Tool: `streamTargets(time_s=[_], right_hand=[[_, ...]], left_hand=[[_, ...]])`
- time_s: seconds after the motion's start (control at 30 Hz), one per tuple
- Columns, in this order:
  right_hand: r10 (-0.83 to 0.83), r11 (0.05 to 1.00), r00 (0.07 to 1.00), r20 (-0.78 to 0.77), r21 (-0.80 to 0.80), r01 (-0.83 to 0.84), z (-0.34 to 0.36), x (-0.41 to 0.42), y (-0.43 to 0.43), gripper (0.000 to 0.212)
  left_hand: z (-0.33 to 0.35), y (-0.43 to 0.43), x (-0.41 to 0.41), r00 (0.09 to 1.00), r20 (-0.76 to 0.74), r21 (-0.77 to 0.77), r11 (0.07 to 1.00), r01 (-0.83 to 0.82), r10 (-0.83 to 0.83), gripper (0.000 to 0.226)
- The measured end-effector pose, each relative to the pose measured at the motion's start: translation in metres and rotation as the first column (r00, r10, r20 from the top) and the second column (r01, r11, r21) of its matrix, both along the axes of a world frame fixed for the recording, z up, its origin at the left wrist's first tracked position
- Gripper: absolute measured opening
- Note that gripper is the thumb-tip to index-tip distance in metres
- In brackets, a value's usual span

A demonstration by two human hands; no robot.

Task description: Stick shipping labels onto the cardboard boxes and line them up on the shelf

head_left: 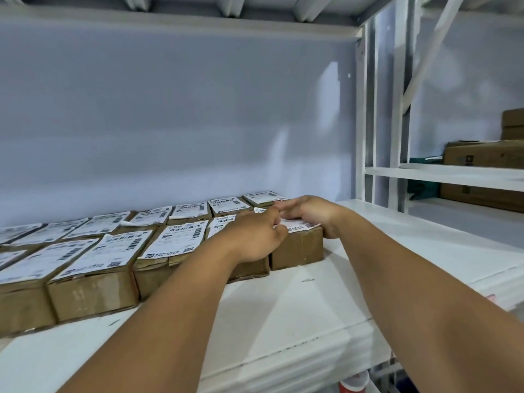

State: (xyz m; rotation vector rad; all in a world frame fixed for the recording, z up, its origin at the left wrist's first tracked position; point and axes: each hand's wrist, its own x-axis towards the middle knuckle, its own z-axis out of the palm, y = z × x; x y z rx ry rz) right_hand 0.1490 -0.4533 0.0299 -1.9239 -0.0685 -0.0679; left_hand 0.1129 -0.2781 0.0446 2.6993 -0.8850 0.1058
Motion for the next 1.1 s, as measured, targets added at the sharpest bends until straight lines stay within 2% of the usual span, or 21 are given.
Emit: streamTargets(time_s=[0.07,0.17,0.33,0.57,0.7,0.83,0.93,1.0,1.1], right_hand=[[0.028,0.998,1.000,-0.004,-0.049,-0.028,0.000,-0.002,-0.001,0.030],[0.076,0.993,0.997,0.001,-0.096,-0.076,0.004,-0.009,-0.003,0.033],[0.082,0.995,0.996,-0.018,-0.049,-0.083,0.007,-0.017,-0.002,0.034],[0.111,0.993,0.993,-0.050,-0.021,-0.112,0.006,-0.022,0.001,0.039],[0.084,0.994,0.996,-0.020,-0.072,-0.085,0.002,-0.028,0.000,0.034],[0.200,0.979,0.978,-0.064,0.041,-0.197,-0.002,-0.043,-0.019,0.044],[0.295,0.945,0.950,-0.100,0.180,-0.274,-0.008,-0.059,-0.037,0.059],[0.335,0.929,0.938,-0.086,0.199,-0.313,-0.013,-0.063,-0.044,0.074],[0.308,0.931,0.950,-0.059,0.224,-0.288,-0.017,-0.063,-0.045,0.064]], left_hand=[[0.003,0.001,0.000,0.998,-0.062,-0.070,0.997,-0.012,0.008,0.024],[0.005,0.002,0.000,0.997,-0.067,-0.134,0.990,-0.033,0.024,0.027],[-0.001,0.000,0.007,0.996,-0.015,-0.028,0.996,-0.084,0.084,0.041],[-0.006,-0.005,0.012,0.986,-0.001,0.045,0.985,-0.165,0.166,0.046],[-0.005,-0.005,0.009,0.984,-0.029,0.060,0.983,-0.176,0.178,0.050],[-0.003,-0.005,0.005,0.986,-0.039,0.067,0.985,-0.159,0.162,0.053],[-0.002,-0.002,0.003,0.984,-0.096,0.040,0.988,-0.146,0.149,0.080],[-0.001,0.002,0.006,0.984,-0.145,0.014,0.994,-0.107,0.107,0.102],[-0.002,0.003,0.008,0.989,-0.132,0.000,0.998,-0.060,0.060,0.109]])
